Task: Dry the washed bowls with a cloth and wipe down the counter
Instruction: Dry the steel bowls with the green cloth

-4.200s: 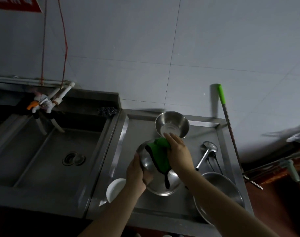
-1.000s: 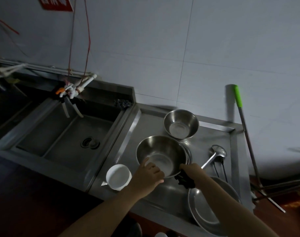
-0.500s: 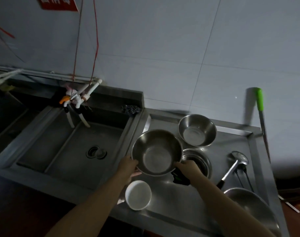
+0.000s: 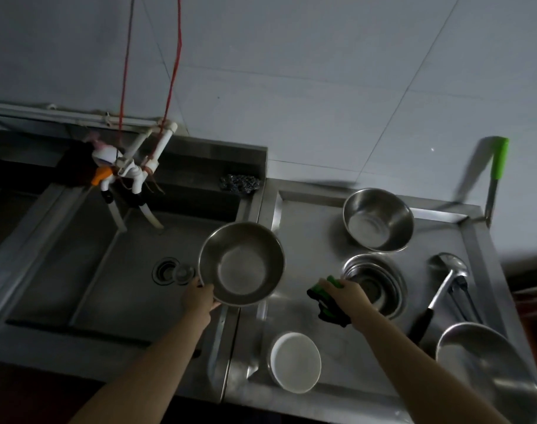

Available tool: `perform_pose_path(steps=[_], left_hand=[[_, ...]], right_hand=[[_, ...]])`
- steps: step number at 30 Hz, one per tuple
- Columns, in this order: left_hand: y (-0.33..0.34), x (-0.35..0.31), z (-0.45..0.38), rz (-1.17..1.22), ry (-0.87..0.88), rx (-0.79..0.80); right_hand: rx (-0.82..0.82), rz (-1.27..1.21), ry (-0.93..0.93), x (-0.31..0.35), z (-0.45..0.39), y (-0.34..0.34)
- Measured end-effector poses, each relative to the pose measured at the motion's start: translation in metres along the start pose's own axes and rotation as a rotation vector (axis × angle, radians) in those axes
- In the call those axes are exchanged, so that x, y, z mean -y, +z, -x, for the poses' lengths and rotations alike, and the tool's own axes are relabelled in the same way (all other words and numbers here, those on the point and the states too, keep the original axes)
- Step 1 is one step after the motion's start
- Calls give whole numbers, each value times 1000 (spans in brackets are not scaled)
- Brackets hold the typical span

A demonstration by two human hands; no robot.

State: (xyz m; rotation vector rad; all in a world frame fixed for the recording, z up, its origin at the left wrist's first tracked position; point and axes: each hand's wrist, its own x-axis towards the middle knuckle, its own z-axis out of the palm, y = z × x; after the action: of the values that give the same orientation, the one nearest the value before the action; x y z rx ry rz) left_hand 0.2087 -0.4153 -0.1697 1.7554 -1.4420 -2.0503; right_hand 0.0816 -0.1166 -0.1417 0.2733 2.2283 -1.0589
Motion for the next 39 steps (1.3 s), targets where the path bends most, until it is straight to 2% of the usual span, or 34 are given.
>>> perform_pose_path(steps=[7, 15, 20, 27, 30, 33, 37, 39], left_hand=[[-4, -6, -5, -21, 14, -6], [-15, 1, -41, -193, 79, -69], [-13, -3, -31, -174, 22, 3], [-15, -1, -28, -258, 82, -16], [-16, -4, -24, -373, 251, -119], [-9, -6, -9, -610, 538, -232], [21, -10, 29, -821, 922, -217], [43, -7, 44, -885, 1036, -193]], right_hand=[[-18, -1, 43, -13, -4, 4], [-20, -9, 30, -12, 1, 9], [-11, 17, 18, -13, 4, 10], [2, -6, -4, -10, 11, 9], [13, -43, -8, -8, 16, 7], [46, -133, -35, -7, 21, 3], [180, -303, -88, -16, 27, -15], [224, -356, -115, -21, 31, -28]])
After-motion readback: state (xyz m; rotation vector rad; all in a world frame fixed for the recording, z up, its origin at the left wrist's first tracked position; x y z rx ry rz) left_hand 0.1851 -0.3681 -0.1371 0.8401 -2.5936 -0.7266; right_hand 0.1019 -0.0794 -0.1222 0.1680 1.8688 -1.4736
